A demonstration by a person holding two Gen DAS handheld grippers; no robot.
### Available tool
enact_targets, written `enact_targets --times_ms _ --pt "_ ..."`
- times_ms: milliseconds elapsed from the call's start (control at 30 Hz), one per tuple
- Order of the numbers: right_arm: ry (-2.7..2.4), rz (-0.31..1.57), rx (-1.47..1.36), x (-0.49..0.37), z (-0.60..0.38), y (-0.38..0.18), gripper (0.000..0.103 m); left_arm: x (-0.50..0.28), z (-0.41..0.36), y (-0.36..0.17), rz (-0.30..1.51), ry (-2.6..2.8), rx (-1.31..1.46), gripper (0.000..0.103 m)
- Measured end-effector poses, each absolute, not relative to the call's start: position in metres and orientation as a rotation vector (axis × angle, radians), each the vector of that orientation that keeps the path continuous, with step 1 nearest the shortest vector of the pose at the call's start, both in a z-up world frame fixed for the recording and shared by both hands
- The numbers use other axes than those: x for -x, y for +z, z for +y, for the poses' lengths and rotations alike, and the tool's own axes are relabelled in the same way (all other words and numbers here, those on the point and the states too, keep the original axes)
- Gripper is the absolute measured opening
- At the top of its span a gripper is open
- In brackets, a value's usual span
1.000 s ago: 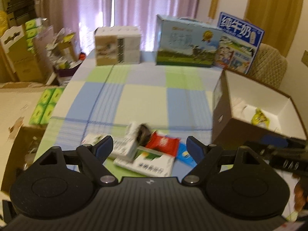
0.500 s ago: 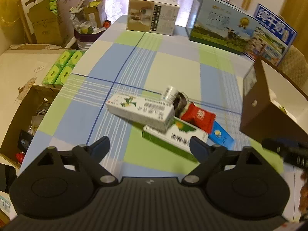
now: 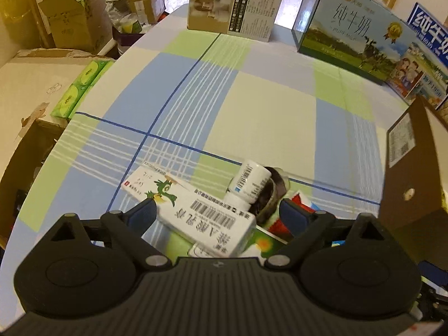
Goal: Organize objects
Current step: 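Move both tools back toward the remaining medicine boxes on the table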
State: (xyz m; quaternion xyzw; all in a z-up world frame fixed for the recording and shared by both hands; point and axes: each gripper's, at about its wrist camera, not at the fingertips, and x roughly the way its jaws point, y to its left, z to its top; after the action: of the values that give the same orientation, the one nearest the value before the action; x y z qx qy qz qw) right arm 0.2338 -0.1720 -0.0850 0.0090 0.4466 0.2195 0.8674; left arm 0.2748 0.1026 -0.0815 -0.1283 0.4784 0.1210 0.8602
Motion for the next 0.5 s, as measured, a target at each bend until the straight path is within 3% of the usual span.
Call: enact_targets --times_ms 500 --pt "0.464 0.954 0.016 -0.233 -0.165 -0.091 0.067 -0.242 0.145 -0.082 1.039 0.3 0.234 0.084"
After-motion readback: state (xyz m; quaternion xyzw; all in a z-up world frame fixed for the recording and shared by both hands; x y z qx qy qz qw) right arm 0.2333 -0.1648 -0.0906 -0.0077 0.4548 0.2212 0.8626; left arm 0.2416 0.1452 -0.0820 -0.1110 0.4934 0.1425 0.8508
